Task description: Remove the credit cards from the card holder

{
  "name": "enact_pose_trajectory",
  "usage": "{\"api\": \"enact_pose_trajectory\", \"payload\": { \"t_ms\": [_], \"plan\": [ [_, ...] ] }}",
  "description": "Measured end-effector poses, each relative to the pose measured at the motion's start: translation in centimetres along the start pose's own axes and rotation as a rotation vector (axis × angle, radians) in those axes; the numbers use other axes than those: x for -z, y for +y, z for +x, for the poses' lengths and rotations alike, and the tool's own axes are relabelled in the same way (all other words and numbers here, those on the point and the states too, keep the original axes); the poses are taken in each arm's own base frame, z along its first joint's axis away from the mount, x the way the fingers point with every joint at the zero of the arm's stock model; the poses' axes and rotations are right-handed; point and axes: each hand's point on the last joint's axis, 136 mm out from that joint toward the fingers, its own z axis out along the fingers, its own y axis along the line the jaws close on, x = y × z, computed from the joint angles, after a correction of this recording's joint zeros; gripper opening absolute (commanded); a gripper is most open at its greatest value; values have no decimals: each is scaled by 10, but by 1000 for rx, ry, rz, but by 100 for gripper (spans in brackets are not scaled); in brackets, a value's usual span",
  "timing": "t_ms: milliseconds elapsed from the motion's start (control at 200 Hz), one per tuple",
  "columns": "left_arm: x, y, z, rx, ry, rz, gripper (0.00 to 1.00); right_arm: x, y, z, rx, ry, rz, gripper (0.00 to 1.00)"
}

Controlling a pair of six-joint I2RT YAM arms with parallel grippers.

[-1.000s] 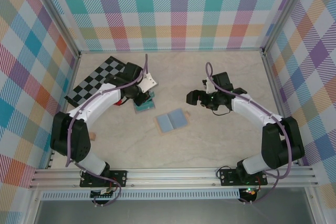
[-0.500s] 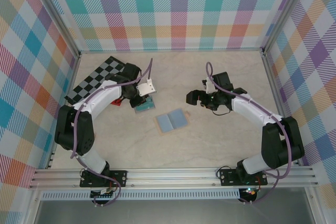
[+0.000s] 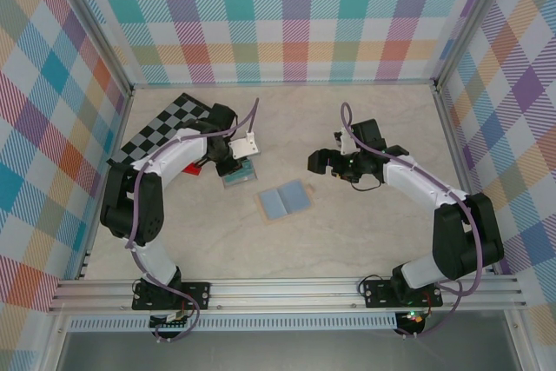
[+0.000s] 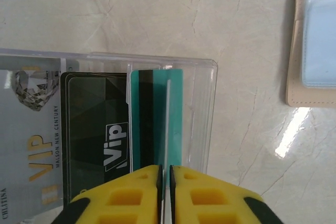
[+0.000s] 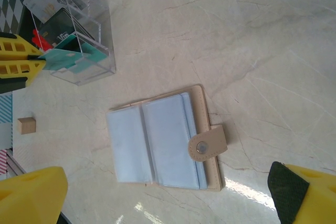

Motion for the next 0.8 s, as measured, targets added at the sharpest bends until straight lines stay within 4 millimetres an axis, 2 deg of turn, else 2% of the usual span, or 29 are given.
{"api": "enact_pose_trajectory", "payload": {
  "t_ms": [135, 310, 400, 505, 570, 650, 720, 800],
  "plan": [
    [2, 6, -3, 21, -7, -19, 34, 0, 0, 0, 0, 0, 0, 100],
    [9, 20, -3, 94, -37, -57, 37, 0, 0, 0, 0, 0, 0, 99],
    [23, 29, -7, 164, -77, -99, 39, 0, 1, 1, 3, 1, 0, 97],
    [52, 41, -18, 264, -164, -174, 40, -4, 3, 7, 30, 13, 26, 95],
    [72, 44, -25, 333, -234, -220, 42, -9, 10, 17, 71, 35, 52, 94],
    [91, 42, -27, 430, -318, -253, 44, -17, 30, 29, 157, 69, 77, 93],
    [98, 35, -26, 515, -374, -252, 45, -29, 49, 37, 237, 91, 97, 91],
    [96, 26, -20, 611, -410, -234, 47, -44, 64, 48, 311, 122, 126, 91]
  ]
}}
